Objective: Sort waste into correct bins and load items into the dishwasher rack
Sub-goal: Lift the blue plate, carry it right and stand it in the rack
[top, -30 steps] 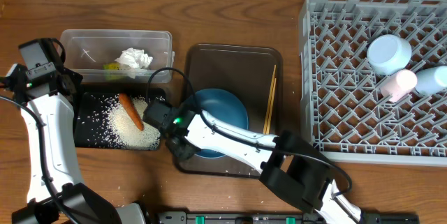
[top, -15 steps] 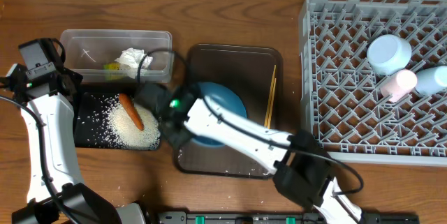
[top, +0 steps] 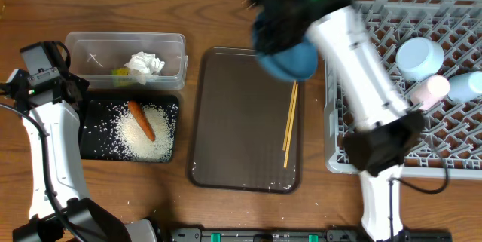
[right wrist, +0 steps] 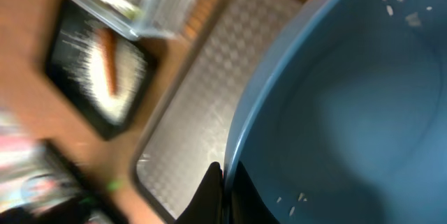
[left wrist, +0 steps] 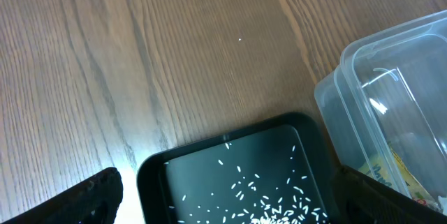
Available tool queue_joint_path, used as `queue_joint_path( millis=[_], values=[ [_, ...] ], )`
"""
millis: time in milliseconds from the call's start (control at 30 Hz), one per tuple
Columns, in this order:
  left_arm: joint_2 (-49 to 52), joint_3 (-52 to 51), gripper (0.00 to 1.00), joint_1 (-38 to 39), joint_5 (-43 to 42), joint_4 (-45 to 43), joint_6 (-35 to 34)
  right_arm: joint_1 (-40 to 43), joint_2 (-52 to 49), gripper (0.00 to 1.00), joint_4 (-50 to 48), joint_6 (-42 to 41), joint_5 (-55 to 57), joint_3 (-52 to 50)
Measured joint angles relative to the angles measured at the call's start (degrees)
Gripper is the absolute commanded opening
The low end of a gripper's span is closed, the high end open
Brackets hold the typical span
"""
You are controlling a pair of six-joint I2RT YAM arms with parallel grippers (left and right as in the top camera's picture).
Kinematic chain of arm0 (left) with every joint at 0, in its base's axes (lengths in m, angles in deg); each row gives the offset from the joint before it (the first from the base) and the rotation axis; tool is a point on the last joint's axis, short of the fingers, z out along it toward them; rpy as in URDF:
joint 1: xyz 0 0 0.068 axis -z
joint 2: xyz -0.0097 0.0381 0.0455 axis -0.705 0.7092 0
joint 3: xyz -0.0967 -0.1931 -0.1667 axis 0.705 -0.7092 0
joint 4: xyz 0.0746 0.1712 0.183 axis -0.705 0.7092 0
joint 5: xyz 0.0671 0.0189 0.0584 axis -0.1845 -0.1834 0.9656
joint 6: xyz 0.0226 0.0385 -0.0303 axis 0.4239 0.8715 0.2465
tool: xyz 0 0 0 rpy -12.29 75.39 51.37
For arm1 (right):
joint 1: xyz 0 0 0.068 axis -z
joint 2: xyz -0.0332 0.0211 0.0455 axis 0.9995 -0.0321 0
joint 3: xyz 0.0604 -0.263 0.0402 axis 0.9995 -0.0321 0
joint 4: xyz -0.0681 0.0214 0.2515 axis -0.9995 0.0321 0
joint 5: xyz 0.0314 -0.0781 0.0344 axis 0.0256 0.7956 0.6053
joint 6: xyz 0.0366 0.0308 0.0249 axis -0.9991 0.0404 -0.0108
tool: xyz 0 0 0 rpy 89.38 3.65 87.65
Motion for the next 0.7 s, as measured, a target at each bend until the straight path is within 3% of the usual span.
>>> queue_joint_path(
  millis=[167,333,533,700],
  values=[
    [0.0,0.0,0.97,0.0,0.02,0.02,0.0,16.52,-0.11,0.01,1.79,10.25,-23.78,-0.02],
    [-0.02,0.0,0.97,0.02,0.0,0.0,0.0,27.39,-0.11,0.01,7.52,18.03,-36.57,-0.15],
    [0.0,0.0,0.97,0.0,0.02,0.02,0.0,33.18,-0.09,0.01,11.8,27.45,-42.69,-4.02],
    [0.0,0.0,0.97,0.02,0.02,0.0,-0.02,33.05,-0.09,0.01,7.87,32.48,-47.45,-12.44]
  ],
)
